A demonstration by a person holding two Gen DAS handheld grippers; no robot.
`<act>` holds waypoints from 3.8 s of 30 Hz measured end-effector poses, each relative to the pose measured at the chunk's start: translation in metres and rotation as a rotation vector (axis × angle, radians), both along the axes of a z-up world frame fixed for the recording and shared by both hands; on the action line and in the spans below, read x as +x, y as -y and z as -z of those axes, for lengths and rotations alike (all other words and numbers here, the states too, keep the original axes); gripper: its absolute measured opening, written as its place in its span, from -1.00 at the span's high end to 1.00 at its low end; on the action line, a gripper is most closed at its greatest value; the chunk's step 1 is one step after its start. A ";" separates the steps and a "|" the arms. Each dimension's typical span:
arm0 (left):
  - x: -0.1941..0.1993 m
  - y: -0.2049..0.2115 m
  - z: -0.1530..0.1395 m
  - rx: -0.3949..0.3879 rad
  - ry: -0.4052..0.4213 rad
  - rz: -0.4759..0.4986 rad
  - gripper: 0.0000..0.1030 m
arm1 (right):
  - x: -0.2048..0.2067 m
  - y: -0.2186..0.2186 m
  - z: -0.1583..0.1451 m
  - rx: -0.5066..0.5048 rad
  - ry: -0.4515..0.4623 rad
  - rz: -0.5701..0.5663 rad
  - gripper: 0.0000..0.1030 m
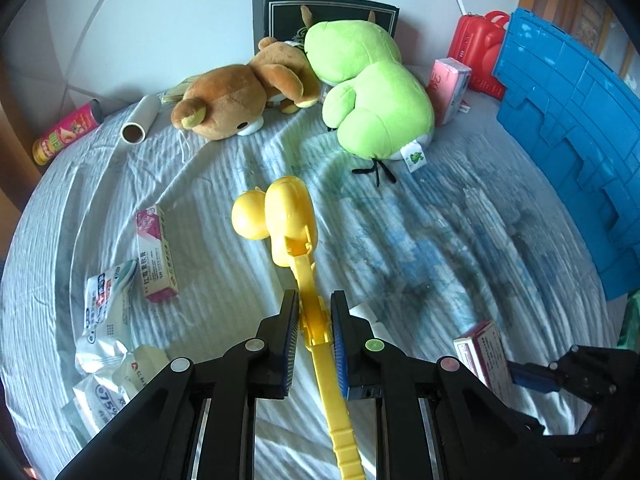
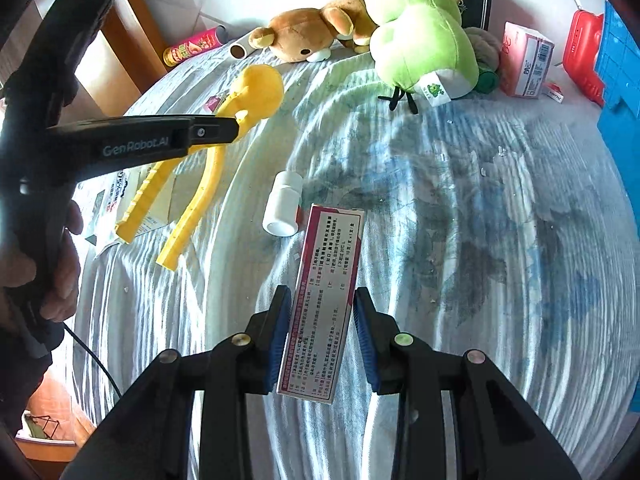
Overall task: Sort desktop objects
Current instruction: 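Lift the medicine box and yellow clip toy and carry both over the blue crate, then open the right tool to drop the medicine box while the left tool releases the clip toy, then withdraw both open tools from the crate back over the bed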
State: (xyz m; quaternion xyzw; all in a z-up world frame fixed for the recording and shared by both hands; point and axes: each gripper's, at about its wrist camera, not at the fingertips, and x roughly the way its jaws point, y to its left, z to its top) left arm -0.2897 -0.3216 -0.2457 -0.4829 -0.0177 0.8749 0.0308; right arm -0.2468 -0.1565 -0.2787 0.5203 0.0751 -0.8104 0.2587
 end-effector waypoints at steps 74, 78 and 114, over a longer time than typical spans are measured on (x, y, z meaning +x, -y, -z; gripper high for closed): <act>-0.039 -0.648 -0.320 -0.240 -0.510 0.365 0.69 | -0.064 -0.624 -0.310 -0.072 -0.540 0.524 0.39; -0.043 -0.656 -0.327 -0.250 -0.532 0.354 0.43 | -0.078 -0.635 -0.309 -0.069 -0.536 0.566 0.38; 0.022 -0.598 -0.329 -0.201 -0.585 0.210 -0.57 | 0.011 -0.592 -0.339 -0.147 -0.655 0.508 -0.16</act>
